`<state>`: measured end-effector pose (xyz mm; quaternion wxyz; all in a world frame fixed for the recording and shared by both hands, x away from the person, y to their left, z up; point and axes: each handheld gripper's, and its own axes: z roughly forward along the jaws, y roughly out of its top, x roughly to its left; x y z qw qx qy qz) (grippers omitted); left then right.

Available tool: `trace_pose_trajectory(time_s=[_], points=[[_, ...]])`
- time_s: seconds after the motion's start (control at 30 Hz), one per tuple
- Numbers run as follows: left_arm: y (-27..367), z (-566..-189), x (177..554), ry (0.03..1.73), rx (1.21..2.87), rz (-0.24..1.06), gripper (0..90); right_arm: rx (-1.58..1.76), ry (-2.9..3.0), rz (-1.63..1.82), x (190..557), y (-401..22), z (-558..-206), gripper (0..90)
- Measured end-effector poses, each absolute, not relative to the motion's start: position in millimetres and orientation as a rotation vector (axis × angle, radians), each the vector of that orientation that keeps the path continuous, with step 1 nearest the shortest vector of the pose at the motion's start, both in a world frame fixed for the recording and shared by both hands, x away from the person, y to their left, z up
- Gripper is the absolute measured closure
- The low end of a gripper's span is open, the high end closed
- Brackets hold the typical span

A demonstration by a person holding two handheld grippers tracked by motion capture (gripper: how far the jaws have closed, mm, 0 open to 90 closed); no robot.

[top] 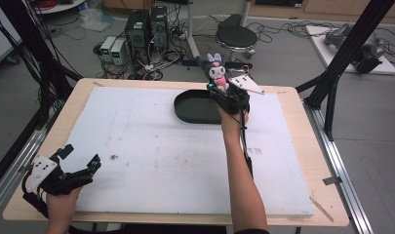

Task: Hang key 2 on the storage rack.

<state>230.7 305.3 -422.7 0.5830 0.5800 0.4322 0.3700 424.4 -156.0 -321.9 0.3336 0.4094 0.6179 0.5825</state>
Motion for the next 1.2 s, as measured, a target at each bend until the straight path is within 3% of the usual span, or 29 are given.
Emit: trace_pose_trajectory(time_s=[1.2], points=[[310.4, -424.5, 232.8, 1.023, 1.349, 0.855, 1.7, 1.189, 1.634, 1.417, 465.5, -148.6, -328.7, 51.5]])
